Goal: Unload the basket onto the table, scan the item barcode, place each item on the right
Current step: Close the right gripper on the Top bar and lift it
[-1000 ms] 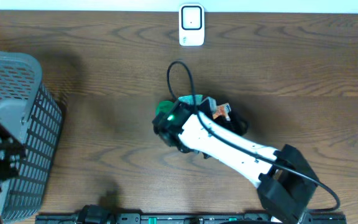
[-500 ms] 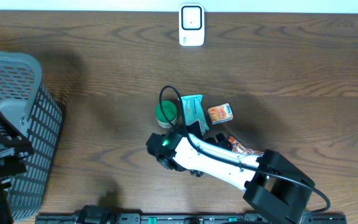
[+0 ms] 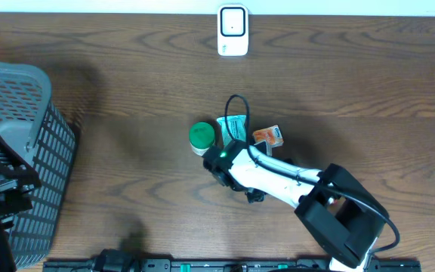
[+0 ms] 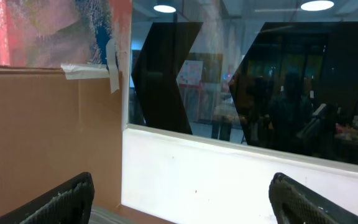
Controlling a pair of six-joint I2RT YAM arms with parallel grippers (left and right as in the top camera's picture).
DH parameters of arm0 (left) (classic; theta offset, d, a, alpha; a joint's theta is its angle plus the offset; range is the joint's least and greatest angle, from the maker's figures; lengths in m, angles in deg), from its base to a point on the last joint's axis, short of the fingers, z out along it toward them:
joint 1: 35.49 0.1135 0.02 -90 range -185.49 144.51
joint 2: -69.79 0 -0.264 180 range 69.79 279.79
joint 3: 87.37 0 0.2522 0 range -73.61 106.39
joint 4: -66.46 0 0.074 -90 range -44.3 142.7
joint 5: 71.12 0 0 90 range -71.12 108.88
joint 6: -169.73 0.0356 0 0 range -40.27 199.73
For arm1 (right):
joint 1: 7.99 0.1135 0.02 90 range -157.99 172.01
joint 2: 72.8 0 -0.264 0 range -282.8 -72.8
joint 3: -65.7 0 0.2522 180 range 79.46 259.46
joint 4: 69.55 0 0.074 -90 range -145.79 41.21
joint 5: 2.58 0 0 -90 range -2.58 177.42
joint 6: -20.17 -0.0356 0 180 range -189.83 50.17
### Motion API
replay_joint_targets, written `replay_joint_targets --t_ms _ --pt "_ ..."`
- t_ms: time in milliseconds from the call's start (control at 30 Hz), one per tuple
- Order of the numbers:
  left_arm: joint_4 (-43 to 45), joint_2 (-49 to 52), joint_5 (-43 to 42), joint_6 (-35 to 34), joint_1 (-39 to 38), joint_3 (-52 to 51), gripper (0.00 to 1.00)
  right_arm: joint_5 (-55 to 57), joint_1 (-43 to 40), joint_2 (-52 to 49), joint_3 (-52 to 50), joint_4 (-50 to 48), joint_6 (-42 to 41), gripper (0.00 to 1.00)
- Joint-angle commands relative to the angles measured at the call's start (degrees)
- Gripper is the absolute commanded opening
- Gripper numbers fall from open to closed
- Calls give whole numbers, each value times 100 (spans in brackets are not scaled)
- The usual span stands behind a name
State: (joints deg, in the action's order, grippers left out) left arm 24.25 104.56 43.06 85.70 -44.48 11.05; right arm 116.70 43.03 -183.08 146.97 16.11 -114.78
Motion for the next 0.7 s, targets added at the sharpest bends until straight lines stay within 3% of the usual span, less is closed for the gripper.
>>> replay_joint_targets --t_ms 0,333,667 --pt "28 -76 31 -48 31 4 90 20 -57 -74 -170 -195 179 99" --pt "26 -177 31 -48 31 2 90 118 -234 -74 -688 -802 356 99" --pt "24 -247 31 -48 31 2 90 83 -509 -74 -730 -1005 459 50"
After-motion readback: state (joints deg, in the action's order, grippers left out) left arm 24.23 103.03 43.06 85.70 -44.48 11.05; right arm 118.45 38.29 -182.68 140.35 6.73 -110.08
